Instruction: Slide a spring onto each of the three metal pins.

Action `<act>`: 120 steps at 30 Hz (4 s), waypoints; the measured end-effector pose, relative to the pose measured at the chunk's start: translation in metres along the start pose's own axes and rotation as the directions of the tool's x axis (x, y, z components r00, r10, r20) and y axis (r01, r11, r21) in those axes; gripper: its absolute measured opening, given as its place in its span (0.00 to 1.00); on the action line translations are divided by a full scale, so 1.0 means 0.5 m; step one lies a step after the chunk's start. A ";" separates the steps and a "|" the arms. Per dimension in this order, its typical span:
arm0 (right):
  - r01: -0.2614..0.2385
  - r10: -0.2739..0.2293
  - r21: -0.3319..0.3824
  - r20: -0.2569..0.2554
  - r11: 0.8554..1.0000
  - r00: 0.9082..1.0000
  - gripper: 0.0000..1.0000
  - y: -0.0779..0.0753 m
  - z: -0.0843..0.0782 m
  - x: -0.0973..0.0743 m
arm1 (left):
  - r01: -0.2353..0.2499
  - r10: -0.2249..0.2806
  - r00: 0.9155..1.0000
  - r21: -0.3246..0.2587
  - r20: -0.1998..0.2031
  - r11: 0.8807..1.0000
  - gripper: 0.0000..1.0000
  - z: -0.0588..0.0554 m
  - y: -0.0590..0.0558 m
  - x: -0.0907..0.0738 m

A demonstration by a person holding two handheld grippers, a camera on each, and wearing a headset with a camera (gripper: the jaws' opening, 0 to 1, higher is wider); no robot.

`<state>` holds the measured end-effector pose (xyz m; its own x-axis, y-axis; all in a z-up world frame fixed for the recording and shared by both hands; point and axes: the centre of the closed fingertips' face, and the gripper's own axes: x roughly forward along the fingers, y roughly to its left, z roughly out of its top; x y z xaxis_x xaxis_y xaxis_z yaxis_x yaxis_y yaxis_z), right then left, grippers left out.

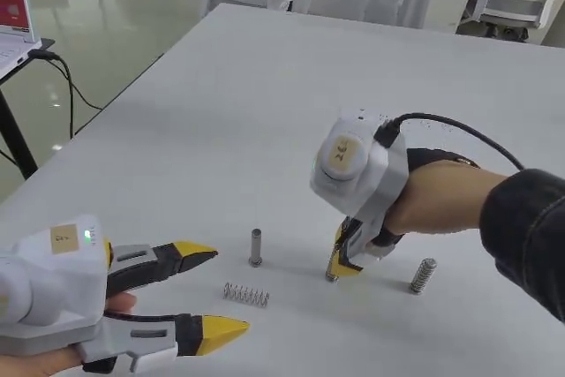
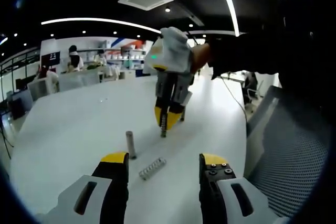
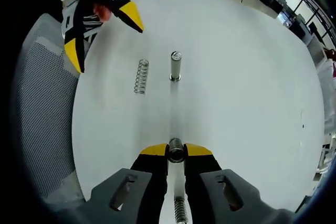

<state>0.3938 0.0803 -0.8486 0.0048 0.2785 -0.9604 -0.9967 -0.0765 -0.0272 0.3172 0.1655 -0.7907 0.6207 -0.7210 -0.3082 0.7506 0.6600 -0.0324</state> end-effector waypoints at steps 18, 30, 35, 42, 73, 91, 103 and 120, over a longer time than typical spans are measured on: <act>0.002 -0.002 -0.005 -0.002 1.000 1.000 0.09 -0.003 -0.005 0.011 | -0.002 0.002 1.000 0.002 -0.005 1.000 0.48 0.000 0.000 -0.001; 0.012 -0.012 -0.013 0.029 1.000 1.000 0.21 -0.003 0.007 0.002 | 0.000 0.000 1.000 0.002 -0.009 1.000 0.48 0.000 -0.001 0.000; 0.021 -0.020 -0.022 0.045 1.000 0.999 0.22 -0.001 0.019 -0.008 | 0.003 -0.003 1.000 0.005 -0.011 1.000 0.48 0.001 -0.003 0.001; 0.040 -0.037 -0.041 0.072 0.998 0.997 0.22 0.007 0.049 -0.024 | 0.003 -0.003 1.000 0.010 -0.012 1.000 0.48 0.002 -0.004 -0.002; -0.048 0.058 -0.076 0.136 0.996 0.989 0.13 0.099 0.139 0.022 | 0.000 0.000 1.000 0.012 -0.021 1.000 0.47 -0.019 -0.003 -0.018; -0.050 0.056 -0.050 0.129 0.997 0.990 0.11 0.100 0.143 0.063 | -0.002 0.002 1.000 0.010 -0.030 1.000 0.47 -0.025 -0.005 -0.019; -0.038 0.045 -0.067 0.106 0.997 0.993 0.08 0.105 0.143 0.080 | -0.006 0.006 1.000 0.009 -0.031 1.000 0.46 -0.024 -0.005 -0.021; -0.050 0.059 -0.072 0.128 0.996 0.990 0.08 0.122 0.142 0.036 | 0.009 -0.008 0.999 0.021 -0.040 1.000 0.46 -0.019 -0.010 -0.012</act>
<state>0.3273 0.1488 -0.8479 -0.0647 0.3934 -0.9171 -0.9872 -0.1595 0.0013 0.3076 0.1687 -0.7978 0.6049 -0.7172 -0.3460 0.7606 0.6490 -0.0155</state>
